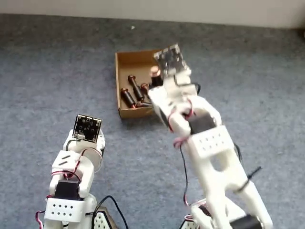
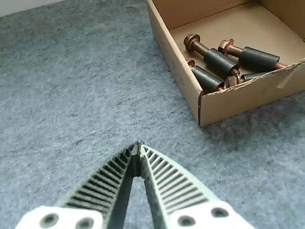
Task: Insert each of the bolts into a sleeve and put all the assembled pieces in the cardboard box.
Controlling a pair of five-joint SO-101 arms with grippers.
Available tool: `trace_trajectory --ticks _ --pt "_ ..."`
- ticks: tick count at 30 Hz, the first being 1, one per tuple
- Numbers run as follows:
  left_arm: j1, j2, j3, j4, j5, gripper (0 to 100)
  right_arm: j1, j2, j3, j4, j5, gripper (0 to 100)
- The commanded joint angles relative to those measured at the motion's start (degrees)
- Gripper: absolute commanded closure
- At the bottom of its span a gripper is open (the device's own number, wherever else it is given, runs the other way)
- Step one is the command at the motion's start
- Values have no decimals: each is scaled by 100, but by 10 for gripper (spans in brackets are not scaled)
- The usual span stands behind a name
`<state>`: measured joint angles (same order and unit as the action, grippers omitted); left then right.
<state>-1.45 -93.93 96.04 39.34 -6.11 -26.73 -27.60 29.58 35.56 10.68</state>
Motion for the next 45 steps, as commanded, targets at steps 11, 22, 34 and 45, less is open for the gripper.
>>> trace_trajectory --ticks 11,22,34,45 --pt "-84 -48 154 -123 -88 993 681 2158 -787 -2000 35 992" --pt "-84 -48 154 -123 -88 993 954 3670 -804 -2668 26 988" --pt "-84 -48 154 -123 -88 993 936 3741 -1165 -1349 26 832" --pt "-84 -48 154 -123 -88 993 927 1499 -734 -189 18 992"
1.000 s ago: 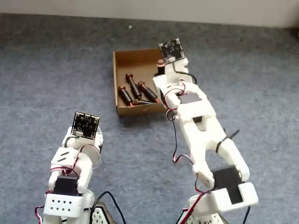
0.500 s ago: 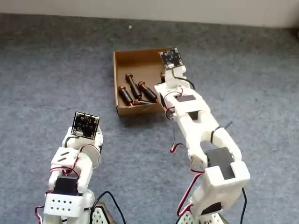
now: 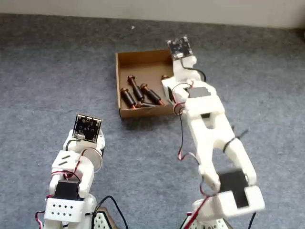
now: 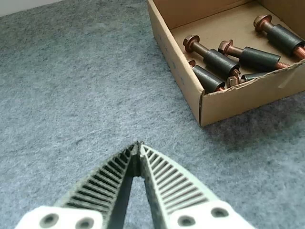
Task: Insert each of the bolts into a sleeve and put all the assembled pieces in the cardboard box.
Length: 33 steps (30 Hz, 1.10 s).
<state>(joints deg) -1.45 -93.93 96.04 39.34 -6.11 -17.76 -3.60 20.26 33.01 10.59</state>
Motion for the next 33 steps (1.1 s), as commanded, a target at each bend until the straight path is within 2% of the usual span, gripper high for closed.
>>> trace_trajectory --ticks 1,33 --pt "-84 -48 154 -123 -88 993 31 -1138 435 66 26 988" --pt "-84 -48 154 -105 -88 993 57 -8321 6747 66 0 988"
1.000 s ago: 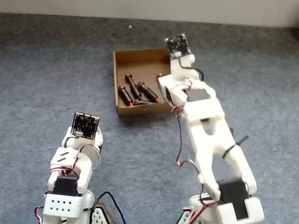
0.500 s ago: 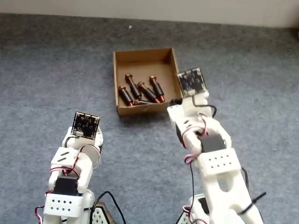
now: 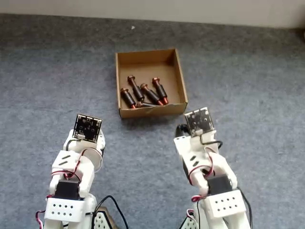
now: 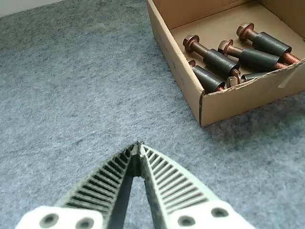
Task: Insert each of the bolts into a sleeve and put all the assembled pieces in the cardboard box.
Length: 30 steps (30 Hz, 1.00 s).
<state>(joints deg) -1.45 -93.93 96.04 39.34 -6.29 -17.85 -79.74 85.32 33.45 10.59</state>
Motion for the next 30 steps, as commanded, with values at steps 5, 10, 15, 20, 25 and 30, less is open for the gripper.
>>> trace_trajectory --ticks 5,10,15,20,25,30 --pt "-84 -48 154 -105 -70 993 75 -2035 1130 40 0 987" --pt "-57 -48 154 -97 -70 993 75 -2545 1763 418 0 983" --pt "-48 -48 154 -97 -70 993 163 -2501 1815 716 0 983" --pt "-40 -40 154 -97 -62 993 716 -2492 1815 1147 0 983" --pt "-40 13 154 35 -53 993 1051 -2492 1815 2044 0 983" --pt "374 -4 154 879 -53 993 1051 -2492 1815 2782 0 983"
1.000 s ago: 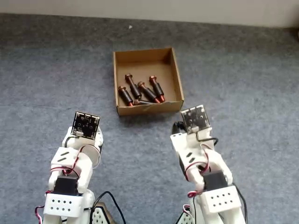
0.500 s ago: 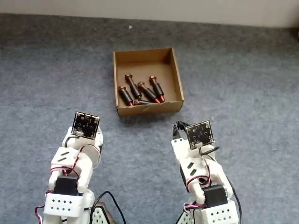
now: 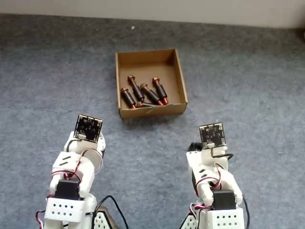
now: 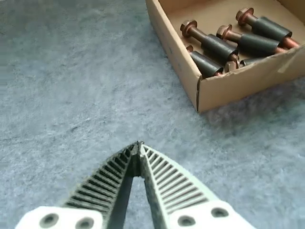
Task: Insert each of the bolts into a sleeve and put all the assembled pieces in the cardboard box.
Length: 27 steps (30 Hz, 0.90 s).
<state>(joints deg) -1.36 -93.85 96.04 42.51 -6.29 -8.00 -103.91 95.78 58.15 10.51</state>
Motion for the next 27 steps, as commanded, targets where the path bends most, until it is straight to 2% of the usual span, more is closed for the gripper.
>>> trace_trajectory --ticks 1,7,12,27 --pt "470 -48 154 738 -53 993 66 -75 769 426 9 983" --pt "655 -48 154 1424 -62 993 66 -75 769 1341 26 983" --pt "629 -48 154 1925 -62 993 66 -75 769 1332 18 983" --pt "629 -48 154 1916 -62 993 66 -75 769 1341 26 983"
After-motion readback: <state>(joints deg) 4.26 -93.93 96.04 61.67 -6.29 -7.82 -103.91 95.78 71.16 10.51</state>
